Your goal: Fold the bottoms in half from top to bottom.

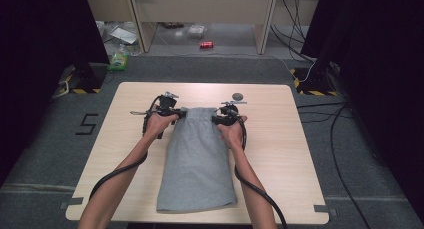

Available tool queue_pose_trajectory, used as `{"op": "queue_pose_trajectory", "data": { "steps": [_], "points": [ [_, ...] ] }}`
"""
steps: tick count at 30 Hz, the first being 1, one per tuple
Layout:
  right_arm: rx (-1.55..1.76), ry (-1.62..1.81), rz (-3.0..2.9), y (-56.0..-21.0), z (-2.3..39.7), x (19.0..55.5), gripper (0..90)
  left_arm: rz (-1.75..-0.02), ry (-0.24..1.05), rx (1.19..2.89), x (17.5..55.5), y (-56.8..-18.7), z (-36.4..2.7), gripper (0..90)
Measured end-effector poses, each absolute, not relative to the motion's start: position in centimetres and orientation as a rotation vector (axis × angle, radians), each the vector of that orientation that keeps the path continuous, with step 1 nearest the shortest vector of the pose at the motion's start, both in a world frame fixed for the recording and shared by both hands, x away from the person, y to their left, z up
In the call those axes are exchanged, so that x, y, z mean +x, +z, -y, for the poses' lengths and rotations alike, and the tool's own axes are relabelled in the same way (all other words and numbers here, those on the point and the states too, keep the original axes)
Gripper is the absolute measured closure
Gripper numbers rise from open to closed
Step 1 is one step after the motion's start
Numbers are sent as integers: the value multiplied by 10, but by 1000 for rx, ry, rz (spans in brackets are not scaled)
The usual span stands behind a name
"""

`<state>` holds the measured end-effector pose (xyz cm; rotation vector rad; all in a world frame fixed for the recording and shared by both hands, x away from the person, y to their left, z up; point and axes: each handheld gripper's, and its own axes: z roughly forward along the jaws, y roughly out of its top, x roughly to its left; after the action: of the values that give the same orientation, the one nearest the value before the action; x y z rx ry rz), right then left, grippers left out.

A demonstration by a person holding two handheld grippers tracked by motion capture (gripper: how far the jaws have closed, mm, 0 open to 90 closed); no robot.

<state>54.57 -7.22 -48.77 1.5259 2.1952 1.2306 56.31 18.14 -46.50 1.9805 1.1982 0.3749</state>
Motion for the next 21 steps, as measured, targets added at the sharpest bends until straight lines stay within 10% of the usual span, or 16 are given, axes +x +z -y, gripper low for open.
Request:
{"op": "queue_pose_trajectory", "data": {
  "steps": [21],
  "points": [
    [1295,1530,-2160,-434,93,495,802,-928,401,1894,489,-406,-204,741]
  ]
}}
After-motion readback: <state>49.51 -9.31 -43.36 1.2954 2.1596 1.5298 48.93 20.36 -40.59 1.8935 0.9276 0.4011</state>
